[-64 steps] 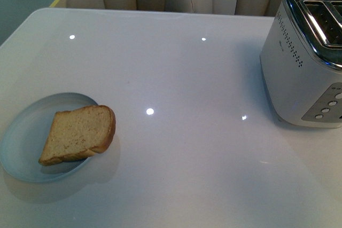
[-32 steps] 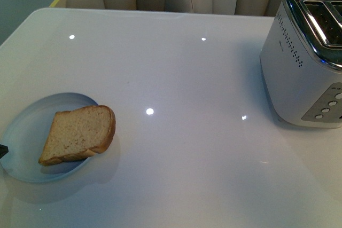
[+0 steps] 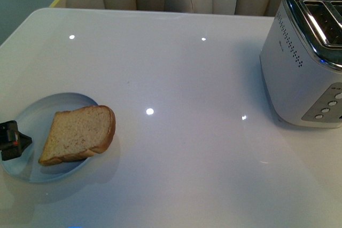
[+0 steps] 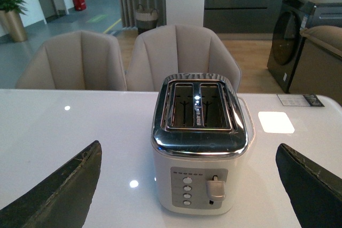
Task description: Left arm holds plate, right arm toasts bread
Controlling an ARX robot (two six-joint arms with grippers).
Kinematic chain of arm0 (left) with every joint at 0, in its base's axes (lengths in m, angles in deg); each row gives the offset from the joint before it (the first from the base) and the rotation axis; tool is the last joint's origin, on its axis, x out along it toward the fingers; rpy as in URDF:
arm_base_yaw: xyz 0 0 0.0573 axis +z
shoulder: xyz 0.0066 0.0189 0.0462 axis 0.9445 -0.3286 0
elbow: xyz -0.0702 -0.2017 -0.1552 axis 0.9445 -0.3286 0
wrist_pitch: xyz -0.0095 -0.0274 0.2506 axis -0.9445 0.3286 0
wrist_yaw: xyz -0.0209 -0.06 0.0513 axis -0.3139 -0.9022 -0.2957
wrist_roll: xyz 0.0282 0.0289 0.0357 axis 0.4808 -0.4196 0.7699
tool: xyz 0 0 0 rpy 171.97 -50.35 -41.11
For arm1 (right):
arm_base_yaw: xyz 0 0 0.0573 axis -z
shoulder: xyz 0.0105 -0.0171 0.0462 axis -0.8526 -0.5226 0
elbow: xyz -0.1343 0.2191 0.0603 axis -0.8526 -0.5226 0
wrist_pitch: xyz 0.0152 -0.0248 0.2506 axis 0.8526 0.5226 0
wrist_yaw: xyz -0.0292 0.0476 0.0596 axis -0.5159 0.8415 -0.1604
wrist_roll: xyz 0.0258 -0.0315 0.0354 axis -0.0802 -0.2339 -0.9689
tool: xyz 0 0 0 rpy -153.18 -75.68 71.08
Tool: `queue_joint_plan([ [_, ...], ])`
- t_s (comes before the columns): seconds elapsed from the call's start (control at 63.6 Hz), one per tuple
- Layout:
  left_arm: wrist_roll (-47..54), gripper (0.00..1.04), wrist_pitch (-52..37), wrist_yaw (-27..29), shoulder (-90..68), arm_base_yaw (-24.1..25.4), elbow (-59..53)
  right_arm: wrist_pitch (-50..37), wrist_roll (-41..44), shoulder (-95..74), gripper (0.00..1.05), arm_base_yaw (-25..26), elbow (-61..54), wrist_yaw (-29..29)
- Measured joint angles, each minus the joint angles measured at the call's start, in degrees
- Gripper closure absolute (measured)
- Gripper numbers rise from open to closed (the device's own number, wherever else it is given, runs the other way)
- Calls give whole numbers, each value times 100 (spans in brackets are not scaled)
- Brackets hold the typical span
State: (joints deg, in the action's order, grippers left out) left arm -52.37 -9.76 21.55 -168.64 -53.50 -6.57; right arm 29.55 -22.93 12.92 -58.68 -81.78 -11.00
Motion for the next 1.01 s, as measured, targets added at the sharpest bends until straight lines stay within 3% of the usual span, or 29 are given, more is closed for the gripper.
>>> queue_joint_plan([
  [0.314, 13, 9, 33, 127, -136, -96, 240, 0, 2, 0, 9, 0, 0, 0],
  [0.77, -46, 91, 280, 31, -162, -129, 330, 0, 0, 0, 9, 0, 0, 0],
  [0.865, -144, 101, 310, -81, -127, -125, 348, 0, 0, 0, 9, 0, 0, 0],
  [1.006, -299, 102, 380, -227, -90, -107, 350, 0, 0, 0, 9, 0, 0, 0],
])
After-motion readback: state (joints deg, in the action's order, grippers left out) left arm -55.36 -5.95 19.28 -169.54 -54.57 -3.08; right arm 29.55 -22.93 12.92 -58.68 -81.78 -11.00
